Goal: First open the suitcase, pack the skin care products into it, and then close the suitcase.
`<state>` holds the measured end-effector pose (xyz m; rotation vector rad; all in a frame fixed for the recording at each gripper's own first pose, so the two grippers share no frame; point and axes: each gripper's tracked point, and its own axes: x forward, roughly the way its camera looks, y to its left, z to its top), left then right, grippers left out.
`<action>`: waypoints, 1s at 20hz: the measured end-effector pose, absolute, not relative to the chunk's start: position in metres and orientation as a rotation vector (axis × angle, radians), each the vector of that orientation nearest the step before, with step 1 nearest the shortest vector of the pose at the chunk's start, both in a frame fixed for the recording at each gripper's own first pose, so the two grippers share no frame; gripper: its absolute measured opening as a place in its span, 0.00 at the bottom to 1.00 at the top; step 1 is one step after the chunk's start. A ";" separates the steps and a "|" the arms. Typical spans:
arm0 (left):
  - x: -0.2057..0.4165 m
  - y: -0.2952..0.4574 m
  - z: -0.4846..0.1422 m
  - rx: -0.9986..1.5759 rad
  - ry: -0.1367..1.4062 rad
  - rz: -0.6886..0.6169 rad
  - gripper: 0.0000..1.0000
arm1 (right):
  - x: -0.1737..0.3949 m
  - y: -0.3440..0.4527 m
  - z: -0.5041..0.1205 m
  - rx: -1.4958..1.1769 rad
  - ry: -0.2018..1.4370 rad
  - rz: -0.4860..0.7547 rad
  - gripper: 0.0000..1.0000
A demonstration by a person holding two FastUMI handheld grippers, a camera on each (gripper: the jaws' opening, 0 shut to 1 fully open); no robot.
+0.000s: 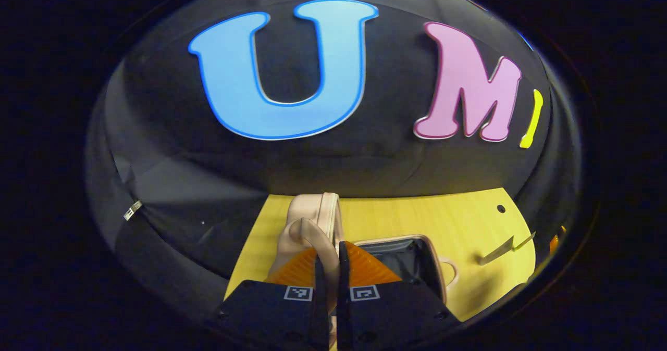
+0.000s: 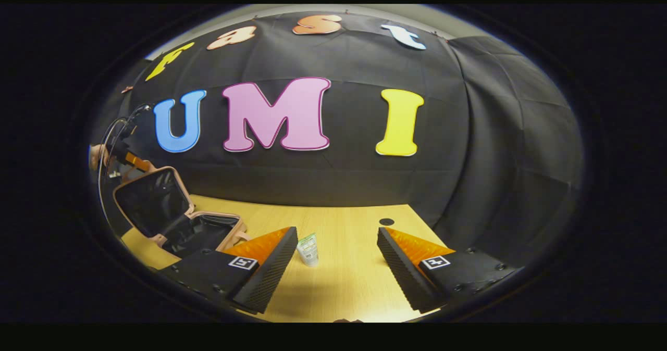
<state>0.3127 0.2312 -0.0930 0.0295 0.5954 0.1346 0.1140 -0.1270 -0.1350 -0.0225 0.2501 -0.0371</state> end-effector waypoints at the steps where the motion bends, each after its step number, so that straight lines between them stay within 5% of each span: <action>1: 0.311 0.266 -0.101 0.023 0.594 0.156 0.11 | 0.114 -0.126 -0.137 -0.035 0.250 -0.058 0.98; 6: 0.312 0.395 -0.184 -0.065 0.621 0.285 0.11 | 0.111 -0.098 -0.169 -0.040 0.287 -0.117 0.98; 15: 0.334 0.452 -0.308 -0.264 0.680 0.310 0.13 | 0.090 -0.096 -0.222 -0.068 0.369 -0.225 0.97; 19: 0.319 0.470 -0.248 -0.057 0.582 0.426 0.44 | 0.092 -0.117 -0.210 -0.063 0.331 -0.255 0.96; 20: 0.315 0.461 -0.215 0.003 0.522 0.426 0.72 | 0.093 -0.125 -0.206 -0.057 0.322 -0.261 0.96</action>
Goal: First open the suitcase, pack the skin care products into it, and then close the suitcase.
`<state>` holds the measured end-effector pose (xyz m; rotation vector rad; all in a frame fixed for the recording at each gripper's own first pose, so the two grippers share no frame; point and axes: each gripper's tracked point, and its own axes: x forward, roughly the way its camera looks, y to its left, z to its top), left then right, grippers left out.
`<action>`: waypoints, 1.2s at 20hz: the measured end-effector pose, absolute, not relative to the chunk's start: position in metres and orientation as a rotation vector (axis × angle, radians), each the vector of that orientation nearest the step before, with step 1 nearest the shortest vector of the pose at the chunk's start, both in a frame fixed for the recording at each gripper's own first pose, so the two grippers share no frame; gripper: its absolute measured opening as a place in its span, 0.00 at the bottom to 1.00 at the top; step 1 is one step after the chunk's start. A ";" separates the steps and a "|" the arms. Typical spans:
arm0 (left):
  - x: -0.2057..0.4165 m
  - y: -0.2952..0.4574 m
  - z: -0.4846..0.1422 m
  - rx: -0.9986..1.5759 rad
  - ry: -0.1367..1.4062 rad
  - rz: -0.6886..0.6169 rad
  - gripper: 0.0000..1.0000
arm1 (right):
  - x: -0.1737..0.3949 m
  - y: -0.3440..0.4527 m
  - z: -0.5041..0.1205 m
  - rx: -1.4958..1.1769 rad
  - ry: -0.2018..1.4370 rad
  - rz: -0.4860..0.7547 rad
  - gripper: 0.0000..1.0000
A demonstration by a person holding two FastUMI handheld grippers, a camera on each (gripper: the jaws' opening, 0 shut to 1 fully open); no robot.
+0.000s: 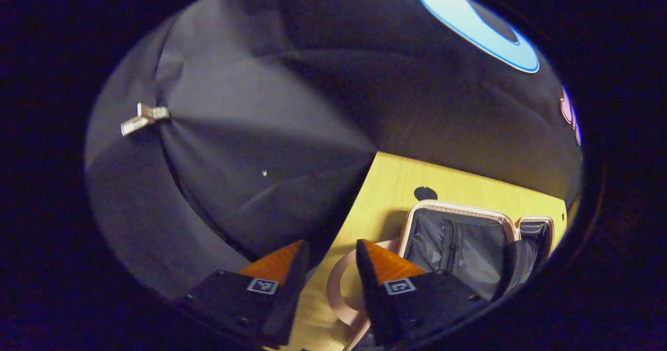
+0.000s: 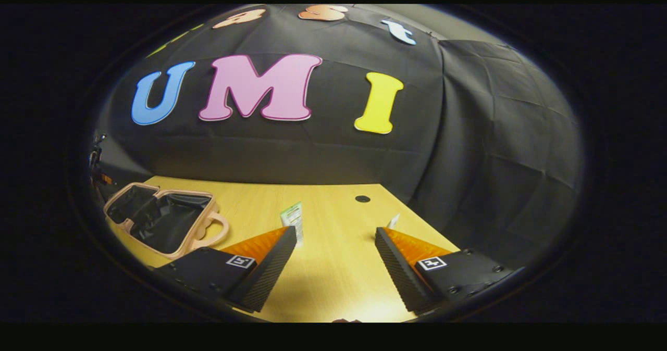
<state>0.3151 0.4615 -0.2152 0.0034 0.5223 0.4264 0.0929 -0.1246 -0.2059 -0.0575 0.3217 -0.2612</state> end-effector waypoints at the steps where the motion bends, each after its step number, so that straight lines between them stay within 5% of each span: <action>1: 0.315 0.446 -0.190 0.054 0.455 0.410 1.00 | 0.094 -0.133 -0.203 -0.058 0.317 -0.269 0.96; 8: 0.258 0.253 -0.019 0.104 0.124 0.267 0.94 | 0.105 -0.189 -0.189 -0.010 0.296 -0.312 0.96; 16: 0.246 -0.028 -0.079 0.026 0.119 -0.015 0.96 | 0.114 -0.234 -0.194 0.018 0.302 -0.303 0.96; 24: 0.237 -0.207 -0.214 0.029 0.302 -0.299 0.97 | 0.127 -0.264 -0.253 0.016 0.383 -0.277 0.97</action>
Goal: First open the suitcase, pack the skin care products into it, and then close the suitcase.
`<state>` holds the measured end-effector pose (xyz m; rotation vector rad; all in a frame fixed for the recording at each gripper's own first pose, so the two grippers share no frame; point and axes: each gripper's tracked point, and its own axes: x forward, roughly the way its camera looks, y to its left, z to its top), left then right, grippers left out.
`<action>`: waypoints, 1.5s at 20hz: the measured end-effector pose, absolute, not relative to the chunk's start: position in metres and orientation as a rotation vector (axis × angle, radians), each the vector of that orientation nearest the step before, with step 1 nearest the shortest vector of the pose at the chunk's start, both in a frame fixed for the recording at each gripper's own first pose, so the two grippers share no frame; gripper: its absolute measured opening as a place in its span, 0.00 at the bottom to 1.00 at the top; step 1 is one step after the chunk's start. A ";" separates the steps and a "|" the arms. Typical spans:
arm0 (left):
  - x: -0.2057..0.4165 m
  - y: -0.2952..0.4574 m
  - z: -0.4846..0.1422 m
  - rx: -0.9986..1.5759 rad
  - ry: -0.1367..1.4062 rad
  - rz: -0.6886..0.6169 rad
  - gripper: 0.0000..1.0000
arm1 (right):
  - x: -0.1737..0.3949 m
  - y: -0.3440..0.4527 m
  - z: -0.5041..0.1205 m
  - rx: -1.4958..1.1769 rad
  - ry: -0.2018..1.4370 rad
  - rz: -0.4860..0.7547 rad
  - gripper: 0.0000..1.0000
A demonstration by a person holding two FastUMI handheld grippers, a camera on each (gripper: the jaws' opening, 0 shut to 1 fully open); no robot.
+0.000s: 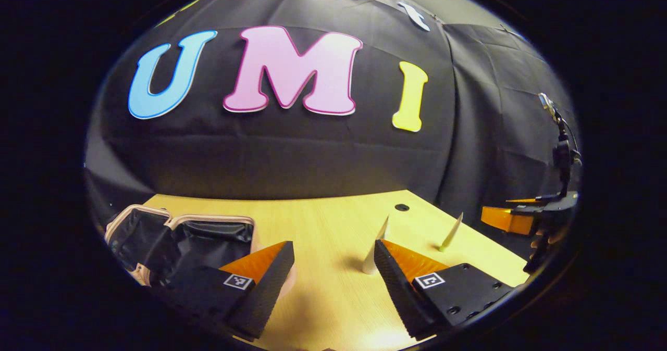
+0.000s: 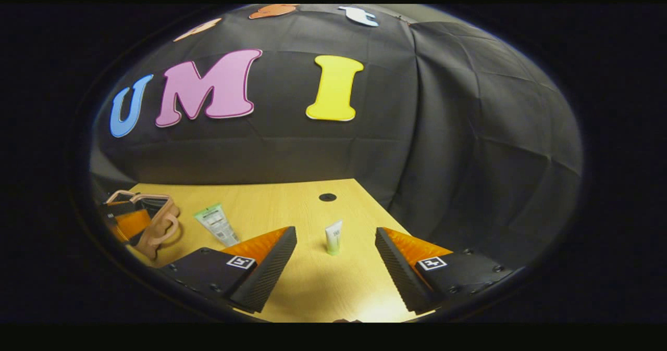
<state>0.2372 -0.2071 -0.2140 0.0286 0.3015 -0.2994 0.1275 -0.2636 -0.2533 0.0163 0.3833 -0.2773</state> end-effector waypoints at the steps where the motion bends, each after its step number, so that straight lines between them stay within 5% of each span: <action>1: 0.248 -0.230 -0.235 0.039 0.331 -0.334 0.97 | 0.132 -0.267 -0.265 0.024 0.396 -0.276 0.97; 11: 0.335 -0.325 -0.333 0.134 0.506 -0.460 0.99 | 0.185 -0.292 -0.360 0.056 0.506 -0.319 0.97; 13: 0.340 -0.326 -0.345 0.170 0.544 -0.428 0.88 | 0.195 -0.293 -0.373 0.097 0.519 -0.339 0.97; 15: 0.346 -0.338 -0.345 0.133 0.556 -0.446 0.48 | 0.200 -0.294 -0.381 0.146 0.527 -0.366 0.97; 21: 0.344 -0.336 -0.347 0.098 0.565 -0.437 0.43 | 0.212 -0.300 -0.393 0.134 0.526 -0.407 0.96; 25: 0.342 -0.330 -0.344 0.086 0.563 -0.409 0.43 | 0.228 -0.294 -0.408 0.134 0.561 -0.394 0.55; 30: 0.341 -0.319 -0.338 0.060 0.548 -0.389 0.43 | 0.226 -0.277 -0.380 0.077 0.497 -0.301 0.29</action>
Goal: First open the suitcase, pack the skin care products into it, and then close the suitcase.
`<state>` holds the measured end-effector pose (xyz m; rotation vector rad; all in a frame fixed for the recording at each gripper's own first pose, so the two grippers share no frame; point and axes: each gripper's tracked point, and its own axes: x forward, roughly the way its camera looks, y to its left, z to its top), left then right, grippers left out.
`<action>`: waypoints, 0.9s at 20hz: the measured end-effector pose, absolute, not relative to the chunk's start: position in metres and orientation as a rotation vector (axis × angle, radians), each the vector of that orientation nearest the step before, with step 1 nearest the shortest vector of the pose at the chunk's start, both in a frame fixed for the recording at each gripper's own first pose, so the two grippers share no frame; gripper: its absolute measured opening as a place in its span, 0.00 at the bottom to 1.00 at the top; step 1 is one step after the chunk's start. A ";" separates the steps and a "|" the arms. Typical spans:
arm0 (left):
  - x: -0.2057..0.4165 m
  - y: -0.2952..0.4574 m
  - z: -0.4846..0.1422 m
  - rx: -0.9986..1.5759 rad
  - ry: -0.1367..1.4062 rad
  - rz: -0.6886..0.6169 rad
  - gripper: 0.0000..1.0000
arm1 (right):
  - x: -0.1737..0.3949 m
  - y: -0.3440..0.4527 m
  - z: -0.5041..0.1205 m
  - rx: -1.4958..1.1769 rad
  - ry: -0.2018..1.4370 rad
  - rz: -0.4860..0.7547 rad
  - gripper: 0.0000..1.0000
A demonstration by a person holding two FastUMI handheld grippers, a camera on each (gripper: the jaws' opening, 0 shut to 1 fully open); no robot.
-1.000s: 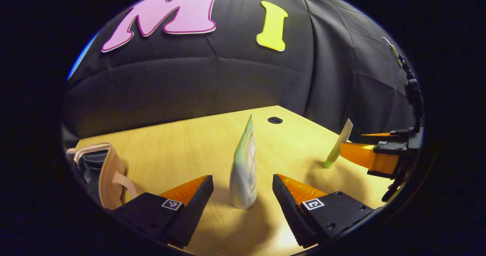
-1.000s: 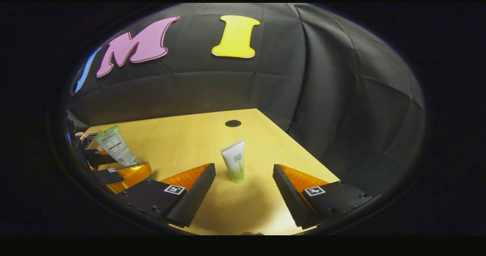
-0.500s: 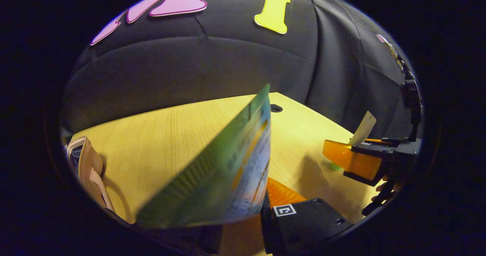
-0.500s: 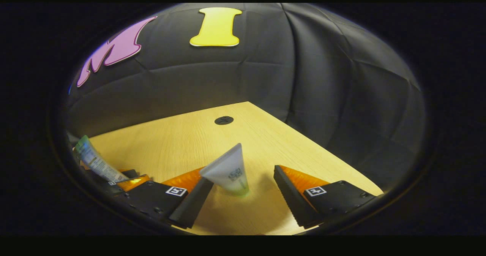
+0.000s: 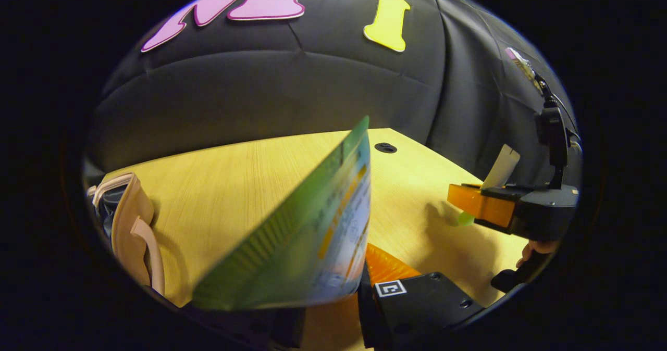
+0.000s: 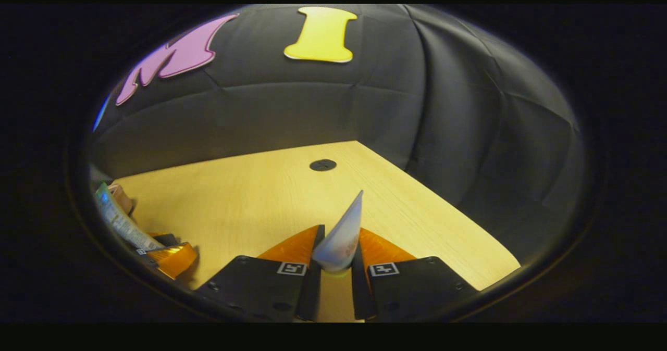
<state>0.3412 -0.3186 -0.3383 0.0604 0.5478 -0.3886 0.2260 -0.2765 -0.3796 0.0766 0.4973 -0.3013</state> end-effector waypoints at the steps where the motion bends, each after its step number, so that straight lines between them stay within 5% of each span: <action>1: 0.342 -0.314 -0.331 0.042 0.538 -0.377 0.43 | 0.223 -0.270 -0.369 0.065 0.479 -0.281 0.29; 11: 0.285 -0.113 -0.204 -0.038 0.428 -0.148 0.43 | 0.159 -0.125 -0.262 0.054 0.419 -0.007 0.28; 18: 0.308 0.035 -0.275 0.084 0.716 -0.058 0.43 | 0.139 -0.013 -0.196 0.080 0.354 0.178 0.21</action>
